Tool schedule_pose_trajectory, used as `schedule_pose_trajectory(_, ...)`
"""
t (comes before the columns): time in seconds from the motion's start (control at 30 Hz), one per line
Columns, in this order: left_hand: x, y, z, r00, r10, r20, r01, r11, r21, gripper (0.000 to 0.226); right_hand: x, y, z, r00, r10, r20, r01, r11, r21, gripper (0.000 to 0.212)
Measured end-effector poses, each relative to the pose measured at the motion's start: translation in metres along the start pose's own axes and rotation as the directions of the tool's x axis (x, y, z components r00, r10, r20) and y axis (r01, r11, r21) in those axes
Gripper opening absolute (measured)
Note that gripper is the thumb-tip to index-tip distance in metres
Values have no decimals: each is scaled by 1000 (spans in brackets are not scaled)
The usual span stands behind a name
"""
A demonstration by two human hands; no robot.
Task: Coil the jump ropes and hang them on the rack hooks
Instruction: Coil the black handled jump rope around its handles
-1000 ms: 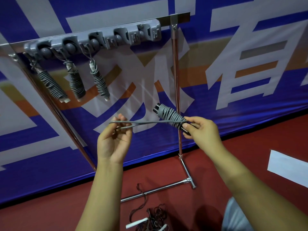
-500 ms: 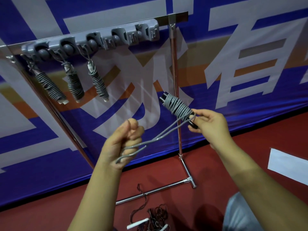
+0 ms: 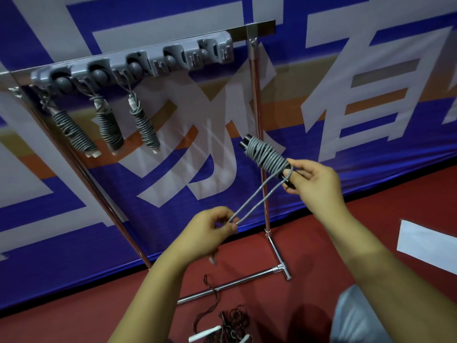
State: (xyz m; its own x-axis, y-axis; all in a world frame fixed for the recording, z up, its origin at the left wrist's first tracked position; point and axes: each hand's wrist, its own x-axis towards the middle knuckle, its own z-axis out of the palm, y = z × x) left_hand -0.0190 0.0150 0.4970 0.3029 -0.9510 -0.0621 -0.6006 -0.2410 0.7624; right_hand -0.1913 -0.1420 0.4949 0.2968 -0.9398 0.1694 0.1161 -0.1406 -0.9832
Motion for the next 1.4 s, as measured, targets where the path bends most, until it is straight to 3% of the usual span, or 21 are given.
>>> schedule_pose_trajectory(0.17,1,-2,9,985,134,107,-152,972,180,27,-9,-2,8,998,-5,66,7,1000,-26,26)
schedule_pose_trajectory(0.23,0,-2,11,989,134,54,-138,987,79,25,-10,-6,7,998,-11,59,10,1000,13,26)
schedule_pose_trajectory(0.3,-5,2,13,994,80,67,-65,976,-210,17,-10,-11,5,998,-28,53,27,999,29,28)
schedule_pose_trajectory(0.37,-9,5,15,986,77,149,-14,924,-383,39,-12,-13,5,997,-44,61,43,999,8,29)
schedule_pose_trajectory(0.5,-4,16,22,970,114,215,-52,960,-276,67,-19,-9,14,992,-121,47,126,985,-120,29)
schedule_pose_trajectory(0.63,4,40,29,976,124,179,-39,909,-415,58,-30,-7,27,947,-317,47,315,893,-320,34)
schedule_pose_trajectory(0.77,12,51,24,965,167,202,9,748,-664,38,-38,-6,30,877,-476,62,457,786,-416,37)
schedule_pose_trajectory(0.83,14,56,21,976,106,189,63,698,-714,21,-38,-6,29,847,-527,73,500,742,-446,36)
schedule_pose_trajectory(0.93,18,60,24,991,22,129,72,733,-676,36,-40,-5,29,825,-560,75,527,715,-460,35)
schedule_pose_trajectory(1.07,16,60,26,997,35,73,29,690,-723,31,-44,-6,26,887,-458,55,443,812,-380,32)
schedule_pose_trajectory(1.13,15,57,25,999,24,47,20,662,-749,27,-45,-9,26,963,-263,53,268,932,-243,31)
schedule_pose_trajectory(1.2,12,55,24,1000,20,18,0,684,-729,24,-47,-13,27,994,-79,80,85,993,-77,30)
schedule_pose_trajectory(1.4,-1,57,16,999,8,-49,-37,790,-612,30,-60,-31,28,985,95,145,-126,967,222,31)
